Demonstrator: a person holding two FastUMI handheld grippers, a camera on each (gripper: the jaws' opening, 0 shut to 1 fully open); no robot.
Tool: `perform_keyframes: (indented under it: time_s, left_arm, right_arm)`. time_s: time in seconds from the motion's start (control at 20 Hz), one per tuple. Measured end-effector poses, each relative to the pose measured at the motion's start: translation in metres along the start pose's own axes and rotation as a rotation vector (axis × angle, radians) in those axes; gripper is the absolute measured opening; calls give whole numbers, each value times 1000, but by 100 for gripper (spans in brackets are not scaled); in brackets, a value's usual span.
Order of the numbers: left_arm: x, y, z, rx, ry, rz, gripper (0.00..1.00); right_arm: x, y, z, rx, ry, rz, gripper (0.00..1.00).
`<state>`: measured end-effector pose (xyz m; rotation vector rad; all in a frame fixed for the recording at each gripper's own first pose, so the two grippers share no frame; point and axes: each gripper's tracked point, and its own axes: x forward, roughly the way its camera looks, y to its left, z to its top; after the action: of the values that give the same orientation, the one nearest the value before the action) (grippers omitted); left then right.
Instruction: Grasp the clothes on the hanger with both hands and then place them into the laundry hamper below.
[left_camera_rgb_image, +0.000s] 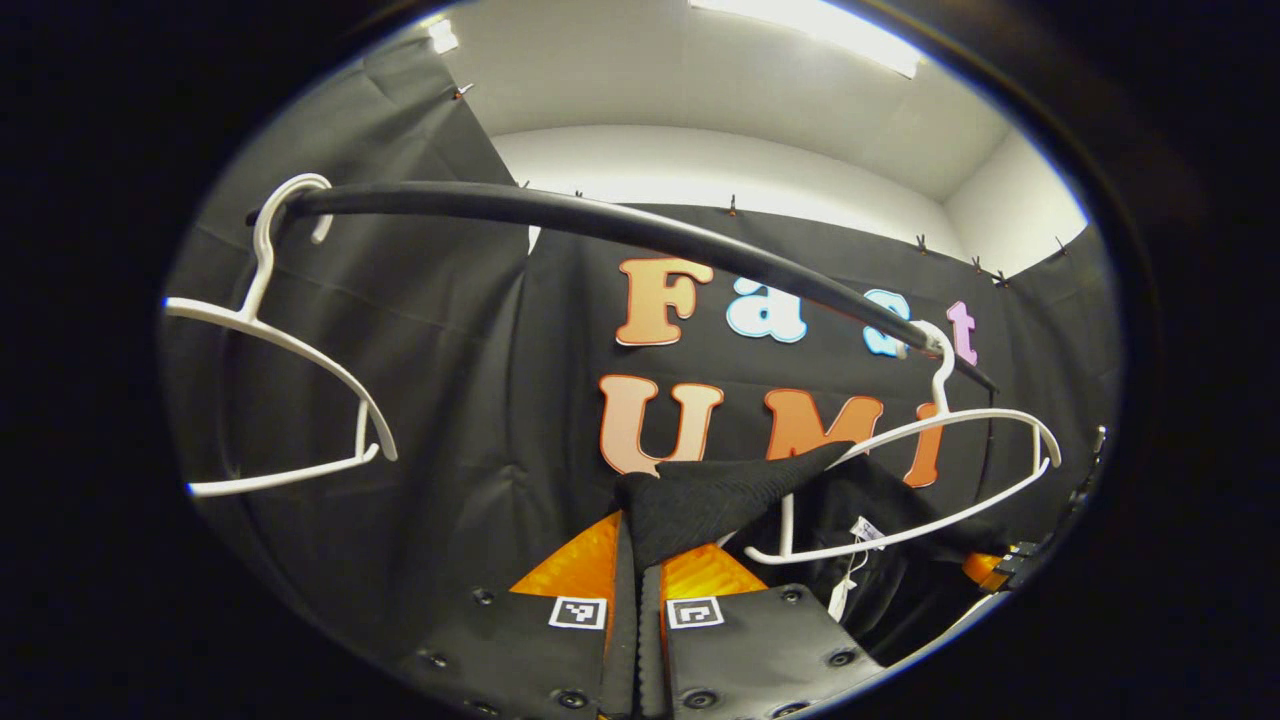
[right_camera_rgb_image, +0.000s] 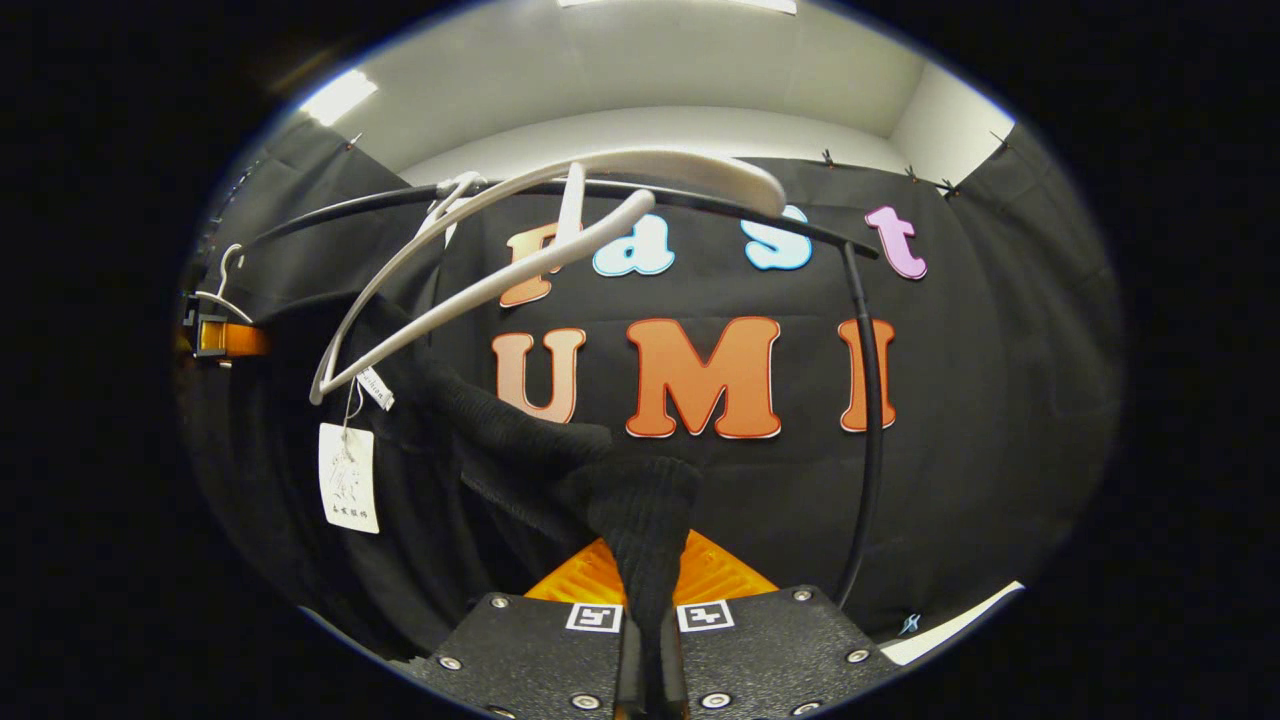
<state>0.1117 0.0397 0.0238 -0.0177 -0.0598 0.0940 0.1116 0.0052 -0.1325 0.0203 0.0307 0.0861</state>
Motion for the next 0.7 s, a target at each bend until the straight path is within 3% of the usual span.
perform_keyframes:
  time_s: [0.25,0.45,0.7]
  left_arm:
    - [1,26,6,58,-20,92,8]
    - [0,62,-20,87,24,192,8]
    - [-9,54,-60,188,70,173,8]
  right_arm:
    - [7,21,-14,9,25,30,6]
    - [9,41,-20,13,41,72,6]
    - [6,40,-45,19,68,50,6]
